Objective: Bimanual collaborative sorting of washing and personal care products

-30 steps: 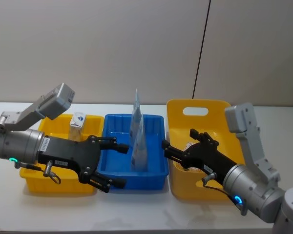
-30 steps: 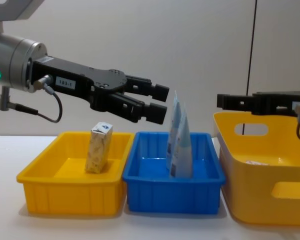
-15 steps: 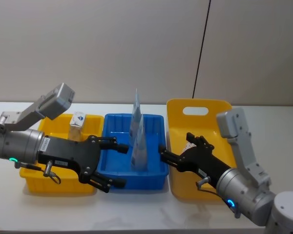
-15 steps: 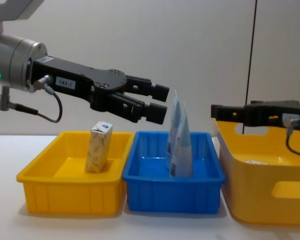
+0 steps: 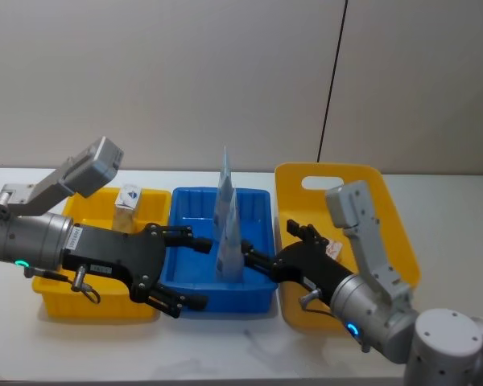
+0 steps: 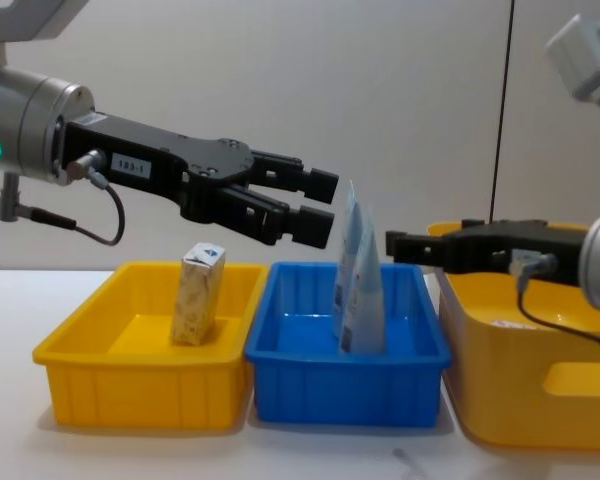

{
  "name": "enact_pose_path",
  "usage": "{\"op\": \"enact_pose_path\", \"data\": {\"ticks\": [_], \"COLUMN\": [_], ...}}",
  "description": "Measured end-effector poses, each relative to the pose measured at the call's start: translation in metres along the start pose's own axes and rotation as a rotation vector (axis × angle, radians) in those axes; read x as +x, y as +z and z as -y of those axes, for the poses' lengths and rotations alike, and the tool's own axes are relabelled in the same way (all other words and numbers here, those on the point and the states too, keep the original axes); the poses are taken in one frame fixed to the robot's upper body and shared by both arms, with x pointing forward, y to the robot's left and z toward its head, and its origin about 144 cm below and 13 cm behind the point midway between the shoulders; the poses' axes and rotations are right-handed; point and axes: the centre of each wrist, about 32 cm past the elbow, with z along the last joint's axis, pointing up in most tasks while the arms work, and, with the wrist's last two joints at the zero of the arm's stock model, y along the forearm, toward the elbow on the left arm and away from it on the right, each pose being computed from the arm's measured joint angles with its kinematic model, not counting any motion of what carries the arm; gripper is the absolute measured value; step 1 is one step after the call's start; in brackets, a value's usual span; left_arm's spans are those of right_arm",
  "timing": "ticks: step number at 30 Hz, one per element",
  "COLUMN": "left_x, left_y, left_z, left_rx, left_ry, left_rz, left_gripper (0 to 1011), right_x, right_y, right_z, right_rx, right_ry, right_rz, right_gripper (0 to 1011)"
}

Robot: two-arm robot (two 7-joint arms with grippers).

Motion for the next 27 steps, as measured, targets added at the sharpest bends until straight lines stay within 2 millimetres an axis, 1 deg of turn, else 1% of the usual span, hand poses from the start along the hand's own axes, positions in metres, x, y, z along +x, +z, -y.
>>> {"op": "enact_pose_path", "data": {"ticks": [17,19,27], "left_x": [0.0,0.0,0.0], "left_y": [0.0,0.0,0.0], "left_z": [0.0,0.0,0.0], "left_rx": [0.0,0.0,0.0], "left_ry": [0.0,0.0,0.0], "left_rz": [0.0,0.0,0.0], "left_gripper": [1001,1001,1001], "right_x": [-0.005,-0.005,-0.008], "right_y": [-0.009,-0.01,-0.012], "right_z": [-0.043,-0.045,-0.062], "right_rx": [-0.02,-0.022,-0.028], "right_ry": [0.012,0.011,0.001], "right_rz": [0.037,0.038,0.051], "right_gripper": [1004,1004,1004]}}
